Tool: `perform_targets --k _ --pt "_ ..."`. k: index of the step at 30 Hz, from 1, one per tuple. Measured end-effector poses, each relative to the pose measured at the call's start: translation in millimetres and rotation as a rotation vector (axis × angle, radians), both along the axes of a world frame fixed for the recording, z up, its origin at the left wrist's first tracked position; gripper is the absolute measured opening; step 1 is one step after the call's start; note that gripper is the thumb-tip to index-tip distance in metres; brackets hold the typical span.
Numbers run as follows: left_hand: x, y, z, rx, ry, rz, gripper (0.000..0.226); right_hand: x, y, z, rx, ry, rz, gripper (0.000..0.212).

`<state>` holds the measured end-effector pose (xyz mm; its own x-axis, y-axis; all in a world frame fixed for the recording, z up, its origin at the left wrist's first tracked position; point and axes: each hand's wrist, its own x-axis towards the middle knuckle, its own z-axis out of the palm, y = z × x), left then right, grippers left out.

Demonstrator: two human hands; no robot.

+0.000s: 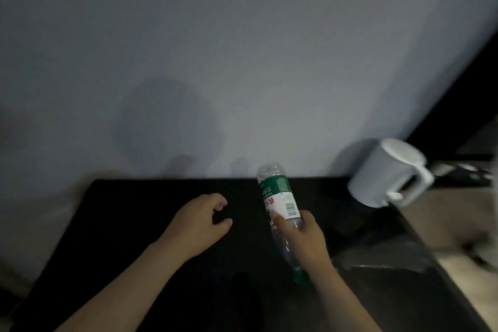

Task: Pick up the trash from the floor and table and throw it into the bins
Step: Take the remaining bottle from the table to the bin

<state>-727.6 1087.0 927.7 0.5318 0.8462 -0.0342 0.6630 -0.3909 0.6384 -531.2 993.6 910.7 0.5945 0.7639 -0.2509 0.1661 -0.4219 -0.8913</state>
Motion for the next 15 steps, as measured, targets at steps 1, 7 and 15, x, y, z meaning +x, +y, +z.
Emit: perform_targets --k 1,7,15 --pt "20 -9 8 0.015 -0.021 -0.049 0.04 14 -20 11 0.03 -0.017 -0.064 0.042" --pt "134 -81 42 0.047 -0.089 -0.351 0.043 87 -150 46 0.095 -0.046 -0.376 0.04" --pt "278 -221 75 0.065 -0.156 -0.699 0.037 179 -339 65 0.155 -0.009 -0.674 0.069"
